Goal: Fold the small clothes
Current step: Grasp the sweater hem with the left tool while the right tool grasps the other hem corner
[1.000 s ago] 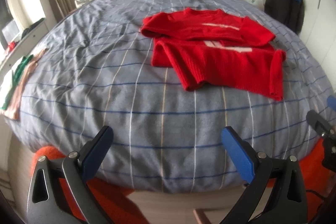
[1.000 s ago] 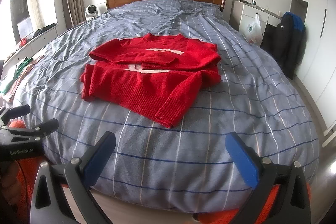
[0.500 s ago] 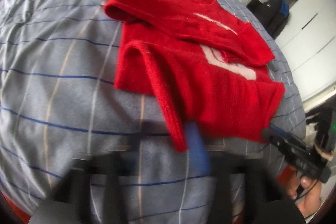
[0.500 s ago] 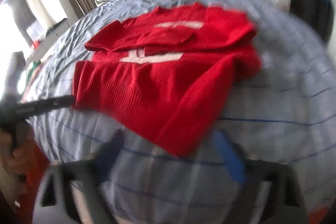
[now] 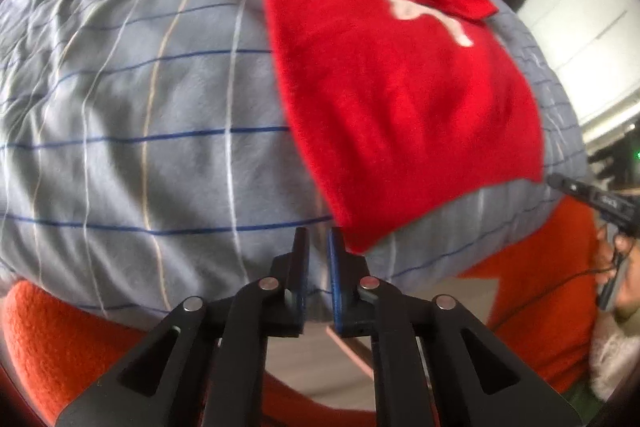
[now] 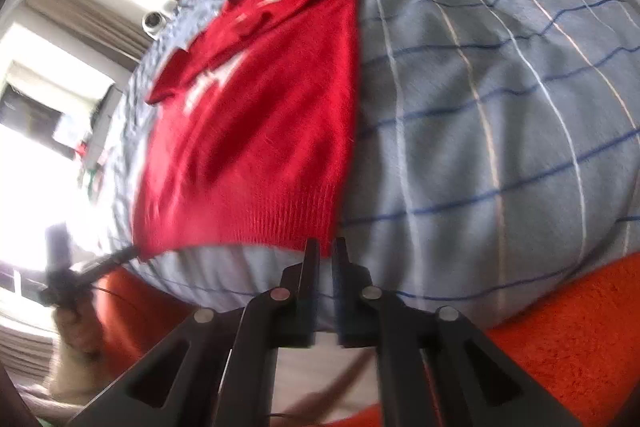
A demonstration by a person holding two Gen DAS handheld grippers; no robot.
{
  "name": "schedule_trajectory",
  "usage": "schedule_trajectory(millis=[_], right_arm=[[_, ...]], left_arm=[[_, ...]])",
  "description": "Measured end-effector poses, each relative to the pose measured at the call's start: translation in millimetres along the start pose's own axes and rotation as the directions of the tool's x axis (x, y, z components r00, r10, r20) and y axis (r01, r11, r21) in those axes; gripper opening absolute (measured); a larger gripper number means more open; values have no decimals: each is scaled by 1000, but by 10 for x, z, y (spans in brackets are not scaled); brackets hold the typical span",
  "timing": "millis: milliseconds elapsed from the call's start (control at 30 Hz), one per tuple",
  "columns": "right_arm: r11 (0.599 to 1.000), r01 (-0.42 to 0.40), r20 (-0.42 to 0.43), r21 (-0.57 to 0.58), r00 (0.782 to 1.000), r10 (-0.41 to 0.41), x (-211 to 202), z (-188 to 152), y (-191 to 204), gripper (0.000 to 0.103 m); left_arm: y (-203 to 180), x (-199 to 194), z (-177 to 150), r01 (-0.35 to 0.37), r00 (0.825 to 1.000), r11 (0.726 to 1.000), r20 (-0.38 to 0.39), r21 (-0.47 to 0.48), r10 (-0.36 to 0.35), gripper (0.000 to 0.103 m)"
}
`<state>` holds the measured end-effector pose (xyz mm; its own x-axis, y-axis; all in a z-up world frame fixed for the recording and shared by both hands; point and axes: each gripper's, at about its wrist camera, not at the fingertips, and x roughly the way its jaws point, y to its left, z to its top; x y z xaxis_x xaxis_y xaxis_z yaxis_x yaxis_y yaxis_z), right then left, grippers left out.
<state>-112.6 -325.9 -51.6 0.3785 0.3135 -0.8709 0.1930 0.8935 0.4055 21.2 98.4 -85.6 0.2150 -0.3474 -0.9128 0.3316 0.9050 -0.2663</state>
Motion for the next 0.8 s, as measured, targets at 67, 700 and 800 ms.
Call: schedule_trajectory(millis=[67,700,800], right_arm=[[999,-29,20,-20,999,29,-8,18,29,27],[998,9,-28,-60,1000,-11,-96,8,16,5],[998,54,-63,-27,996,-55,194,37,-48,5]], left_arm=[[41,-70,-31,23,999,1000,27,-21,-23,50],[146,-192,-216,-57,998,998,40,-14,57,1],[116,139,-108,-129,992,992,-7,0,129,1]])
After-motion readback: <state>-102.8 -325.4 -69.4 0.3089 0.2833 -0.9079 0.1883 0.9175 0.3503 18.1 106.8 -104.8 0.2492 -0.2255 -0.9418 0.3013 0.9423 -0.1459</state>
